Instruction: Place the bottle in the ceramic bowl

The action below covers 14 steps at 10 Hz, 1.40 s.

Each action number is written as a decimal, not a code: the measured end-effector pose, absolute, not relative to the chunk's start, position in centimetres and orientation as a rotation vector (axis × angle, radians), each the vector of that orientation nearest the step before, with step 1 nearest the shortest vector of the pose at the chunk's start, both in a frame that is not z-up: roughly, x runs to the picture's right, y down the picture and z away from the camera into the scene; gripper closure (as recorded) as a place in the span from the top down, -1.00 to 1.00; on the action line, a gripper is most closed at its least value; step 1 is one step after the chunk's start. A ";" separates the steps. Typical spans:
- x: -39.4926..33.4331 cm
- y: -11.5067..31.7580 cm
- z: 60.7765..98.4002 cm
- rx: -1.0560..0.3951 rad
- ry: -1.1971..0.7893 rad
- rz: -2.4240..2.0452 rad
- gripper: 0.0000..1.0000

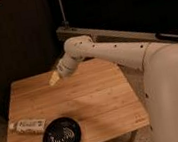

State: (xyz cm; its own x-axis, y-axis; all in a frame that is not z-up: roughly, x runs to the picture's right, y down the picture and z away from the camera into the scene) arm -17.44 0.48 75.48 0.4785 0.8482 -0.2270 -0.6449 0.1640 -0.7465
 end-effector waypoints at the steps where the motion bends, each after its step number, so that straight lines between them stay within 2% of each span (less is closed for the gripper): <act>1: -19.1 1.1 74.7 -0.933 -0.295 1.031 0.30; 5: -25.0 3.7 72.1 -0.974 -0.332 0.820 0.30; 7: -27.1 4.8 72.1 -0.998 -0.340 0.742 0.30; 11: -28.3 6.6 74.6 -1.048 -0.354 0.695 0.30; 14: -29.2 9.1 73.8 -1.080 -0.356 0.640 0.30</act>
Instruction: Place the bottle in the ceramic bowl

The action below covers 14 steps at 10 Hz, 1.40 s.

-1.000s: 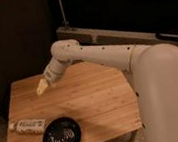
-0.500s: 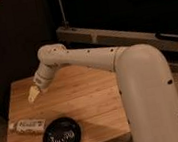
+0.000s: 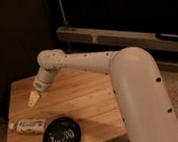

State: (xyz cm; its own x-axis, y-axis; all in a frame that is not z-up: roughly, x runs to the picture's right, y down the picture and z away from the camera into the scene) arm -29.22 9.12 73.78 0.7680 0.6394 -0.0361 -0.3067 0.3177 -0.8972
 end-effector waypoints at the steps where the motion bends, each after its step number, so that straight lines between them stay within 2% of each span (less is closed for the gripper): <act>1: -29.4 10.1 73.7 -1.093 -0.355 0.627 0.30; 5: -30.1 14.3 73.3 -1.138 -0.326 0.550 0.30; 11: -29.9 14.2 73.3 -1.136 -0.323 0.556 0.30; 14: -27.5 13.4 72.9 -1.144 -0.372 0.534 0.30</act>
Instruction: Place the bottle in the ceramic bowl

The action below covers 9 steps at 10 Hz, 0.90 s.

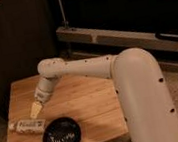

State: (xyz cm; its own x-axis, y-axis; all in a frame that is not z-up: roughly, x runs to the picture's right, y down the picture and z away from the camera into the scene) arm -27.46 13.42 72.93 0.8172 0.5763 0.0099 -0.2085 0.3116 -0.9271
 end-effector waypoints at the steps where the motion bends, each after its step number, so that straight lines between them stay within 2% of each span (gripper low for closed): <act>1: -27.2 13.8 73.1 -1.158 -0.387 0.519 0.30; 9: -31.6 17.5 75.7 -1.255 -0.438 0.370 0.30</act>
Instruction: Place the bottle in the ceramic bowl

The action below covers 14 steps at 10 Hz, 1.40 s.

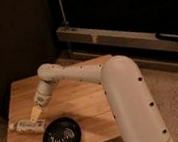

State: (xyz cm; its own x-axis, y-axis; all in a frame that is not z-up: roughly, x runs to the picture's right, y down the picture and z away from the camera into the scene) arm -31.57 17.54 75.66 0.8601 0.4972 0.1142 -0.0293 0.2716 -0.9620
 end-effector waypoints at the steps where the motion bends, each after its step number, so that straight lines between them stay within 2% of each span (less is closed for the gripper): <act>1: -32.0 18.1 75.6 -1.255 -0.432 0.351 0.30; 14: -32.7 22.2 76.5 -1.259 -0.367 0.301 0.30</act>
State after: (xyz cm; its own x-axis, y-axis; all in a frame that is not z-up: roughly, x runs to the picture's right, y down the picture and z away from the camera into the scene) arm -32.75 22.15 76.46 0.9032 0.4166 0.1035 -0.0197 0.2810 -0.9595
